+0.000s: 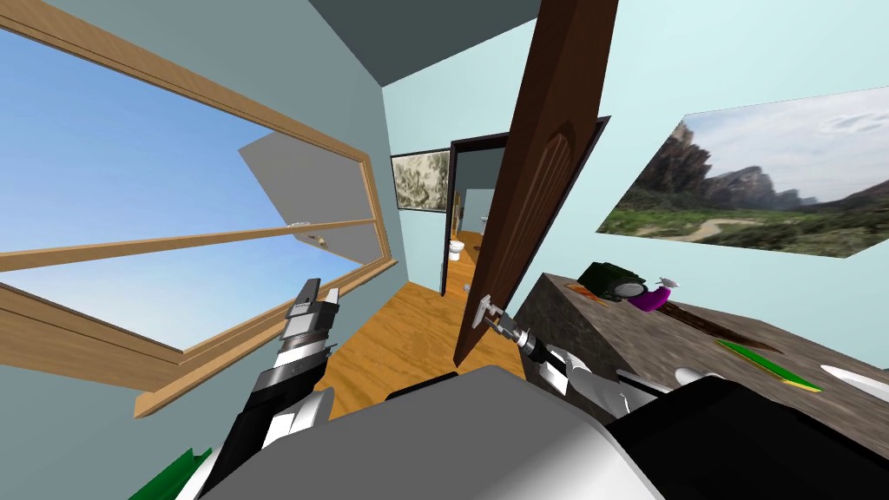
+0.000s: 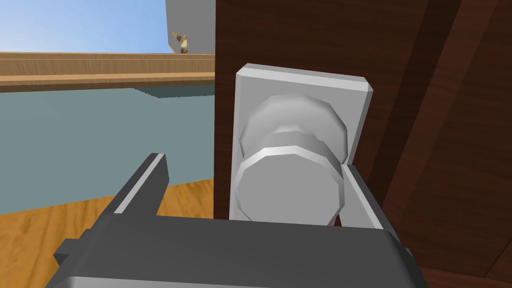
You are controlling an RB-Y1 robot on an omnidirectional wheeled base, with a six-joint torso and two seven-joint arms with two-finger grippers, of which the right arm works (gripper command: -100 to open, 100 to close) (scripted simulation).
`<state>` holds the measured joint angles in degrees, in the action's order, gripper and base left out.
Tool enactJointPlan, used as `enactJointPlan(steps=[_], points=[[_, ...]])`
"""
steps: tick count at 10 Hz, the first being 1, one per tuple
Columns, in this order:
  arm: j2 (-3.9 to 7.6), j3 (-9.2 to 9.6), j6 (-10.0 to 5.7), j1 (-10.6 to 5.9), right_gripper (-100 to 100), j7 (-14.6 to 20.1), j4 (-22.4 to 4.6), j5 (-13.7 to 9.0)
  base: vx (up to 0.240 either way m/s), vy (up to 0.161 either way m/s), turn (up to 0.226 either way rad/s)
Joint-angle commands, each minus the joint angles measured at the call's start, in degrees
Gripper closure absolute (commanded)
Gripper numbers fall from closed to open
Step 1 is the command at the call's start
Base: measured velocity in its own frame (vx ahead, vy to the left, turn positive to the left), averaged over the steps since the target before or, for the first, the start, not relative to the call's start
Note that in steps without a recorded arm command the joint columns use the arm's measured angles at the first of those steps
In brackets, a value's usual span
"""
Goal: Pull the door open
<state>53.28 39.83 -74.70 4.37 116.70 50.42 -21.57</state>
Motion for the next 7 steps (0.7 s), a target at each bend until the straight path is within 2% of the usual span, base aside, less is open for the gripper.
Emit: enactJointPlan(steps=[1,7], points=[[-0.39,0.66,-1.77,0.39,100,0.3,-0.7,0.3,0.018,0.016,0.028],[-0.25,1.55,-7.75,1.80,100,2.0,-5.9,0.2,0.021,0.011,0.039]])
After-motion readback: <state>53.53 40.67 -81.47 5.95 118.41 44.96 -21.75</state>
